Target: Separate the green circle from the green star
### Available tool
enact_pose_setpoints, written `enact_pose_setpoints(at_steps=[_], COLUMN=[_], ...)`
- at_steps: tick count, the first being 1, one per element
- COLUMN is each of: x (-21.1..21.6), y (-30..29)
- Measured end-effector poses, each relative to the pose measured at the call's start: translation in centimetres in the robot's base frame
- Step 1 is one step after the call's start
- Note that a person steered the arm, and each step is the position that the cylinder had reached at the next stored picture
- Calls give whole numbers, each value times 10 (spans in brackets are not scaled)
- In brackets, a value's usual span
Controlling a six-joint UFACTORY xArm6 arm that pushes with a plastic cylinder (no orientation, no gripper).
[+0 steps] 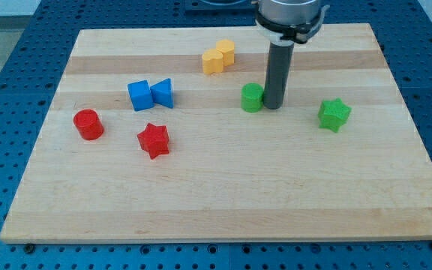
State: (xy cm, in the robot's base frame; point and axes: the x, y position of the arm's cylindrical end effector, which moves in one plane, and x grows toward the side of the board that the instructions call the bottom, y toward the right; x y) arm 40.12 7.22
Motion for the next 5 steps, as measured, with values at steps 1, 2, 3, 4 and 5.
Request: enact_pose_setpoints(at_steps=[1,2,3,4,5], x=[0,0,0,0,0], y=[-12,-25,-39,-55,-72])
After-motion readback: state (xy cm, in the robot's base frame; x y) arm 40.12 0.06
